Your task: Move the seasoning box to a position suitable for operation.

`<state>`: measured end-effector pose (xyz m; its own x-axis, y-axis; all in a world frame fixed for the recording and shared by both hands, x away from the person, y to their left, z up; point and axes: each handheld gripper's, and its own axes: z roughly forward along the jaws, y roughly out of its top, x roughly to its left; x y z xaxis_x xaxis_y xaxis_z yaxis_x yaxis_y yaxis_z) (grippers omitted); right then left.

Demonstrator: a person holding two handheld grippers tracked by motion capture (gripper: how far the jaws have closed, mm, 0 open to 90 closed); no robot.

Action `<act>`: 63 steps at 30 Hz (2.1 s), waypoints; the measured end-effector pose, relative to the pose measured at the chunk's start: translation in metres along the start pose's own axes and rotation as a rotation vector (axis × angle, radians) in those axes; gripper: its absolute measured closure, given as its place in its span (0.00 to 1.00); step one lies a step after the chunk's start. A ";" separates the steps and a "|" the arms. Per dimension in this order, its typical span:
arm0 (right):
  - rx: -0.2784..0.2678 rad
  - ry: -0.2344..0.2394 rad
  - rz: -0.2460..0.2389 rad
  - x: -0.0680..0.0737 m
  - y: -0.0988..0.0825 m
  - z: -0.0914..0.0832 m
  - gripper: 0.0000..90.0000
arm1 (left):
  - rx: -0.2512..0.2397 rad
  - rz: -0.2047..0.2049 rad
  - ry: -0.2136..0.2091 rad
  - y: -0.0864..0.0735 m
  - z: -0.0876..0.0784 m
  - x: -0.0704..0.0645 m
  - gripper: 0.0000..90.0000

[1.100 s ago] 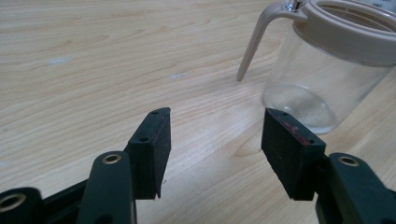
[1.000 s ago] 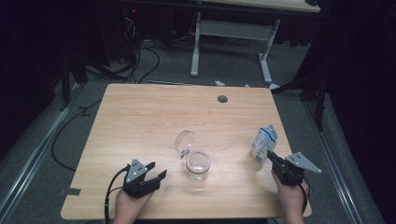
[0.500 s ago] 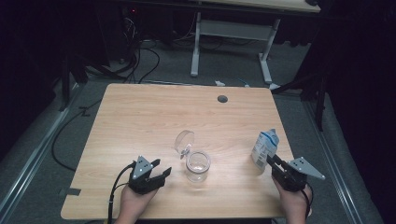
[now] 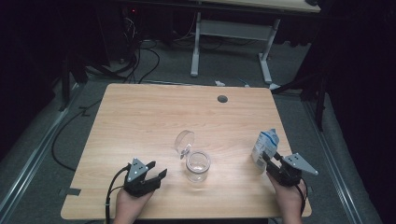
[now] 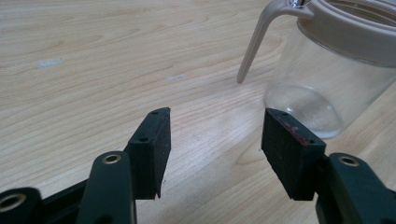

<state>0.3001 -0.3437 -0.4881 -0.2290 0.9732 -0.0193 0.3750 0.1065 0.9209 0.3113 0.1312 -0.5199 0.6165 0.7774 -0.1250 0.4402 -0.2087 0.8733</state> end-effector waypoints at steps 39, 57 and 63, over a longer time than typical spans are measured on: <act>0.013 0.061 -0.023 0.000 0.001 -0.003 1.00 | -0.057 0.016 -0.066 -0.002 -0.005 -0.004 0.47; 0.015 0.106 -0.052 0.019 0.022 -0.019 1.00 | -0.047 0.048 -0.093 -0.003 -0.013 -0.002 0.46; 0.047 0.121 -0.035 0.019 0.031 -0.030 1.00 | -0.049 0.038 -0.097 -0.009 -0.011 -0.001 0.46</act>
<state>0.2803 -0.3282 -0.4484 -0.3479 0.9375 -0.0016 0.4057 0.1520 0.9013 0.2993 0.1385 -0.5225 0.6938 0.7076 -0.1343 0.3840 -0.2056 0.9002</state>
